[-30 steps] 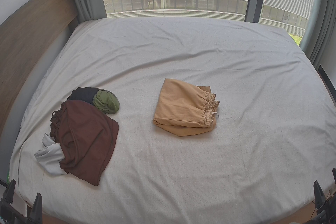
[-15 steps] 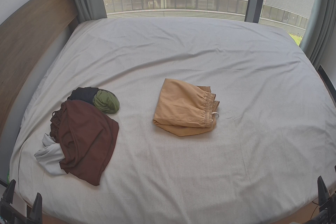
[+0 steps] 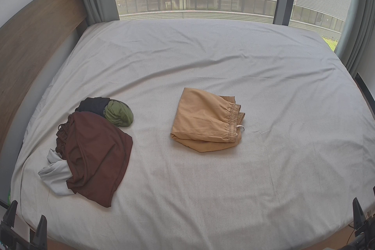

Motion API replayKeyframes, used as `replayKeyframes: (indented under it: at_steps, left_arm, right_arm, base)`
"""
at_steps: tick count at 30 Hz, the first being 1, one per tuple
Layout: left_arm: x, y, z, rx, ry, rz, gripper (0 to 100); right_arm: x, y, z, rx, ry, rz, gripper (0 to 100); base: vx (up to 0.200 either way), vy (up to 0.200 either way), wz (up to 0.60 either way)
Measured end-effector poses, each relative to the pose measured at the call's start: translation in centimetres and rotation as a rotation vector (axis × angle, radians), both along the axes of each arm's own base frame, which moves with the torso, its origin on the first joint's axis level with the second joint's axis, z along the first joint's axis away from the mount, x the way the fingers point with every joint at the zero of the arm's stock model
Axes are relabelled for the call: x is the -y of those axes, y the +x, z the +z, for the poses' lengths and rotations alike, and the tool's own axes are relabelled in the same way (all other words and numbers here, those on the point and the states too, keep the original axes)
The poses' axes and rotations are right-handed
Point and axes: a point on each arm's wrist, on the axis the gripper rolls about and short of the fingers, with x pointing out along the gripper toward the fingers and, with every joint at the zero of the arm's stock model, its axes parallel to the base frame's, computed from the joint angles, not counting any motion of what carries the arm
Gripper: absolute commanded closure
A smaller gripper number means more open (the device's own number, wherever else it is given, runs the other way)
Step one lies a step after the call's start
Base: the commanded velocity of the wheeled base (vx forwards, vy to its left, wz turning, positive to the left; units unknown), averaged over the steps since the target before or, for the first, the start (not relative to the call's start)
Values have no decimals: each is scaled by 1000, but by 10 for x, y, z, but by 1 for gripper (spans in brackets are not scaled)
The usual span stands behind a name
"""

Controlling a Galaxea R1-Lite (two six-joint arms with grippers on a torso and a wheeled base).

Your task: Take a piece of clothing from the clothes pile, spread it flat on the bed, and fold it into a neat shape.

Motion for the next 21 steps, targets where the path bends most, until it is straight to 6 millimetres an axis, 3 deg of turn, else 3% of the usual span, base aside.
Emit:
replayKeyframes:
  at_steps: [21]
  left_arm:
    - [0,0,0,0,0,-1,0]
  right_arm:
    - [0,0,0,-1,-12,7,0]
  base:
    - [0,0,0]
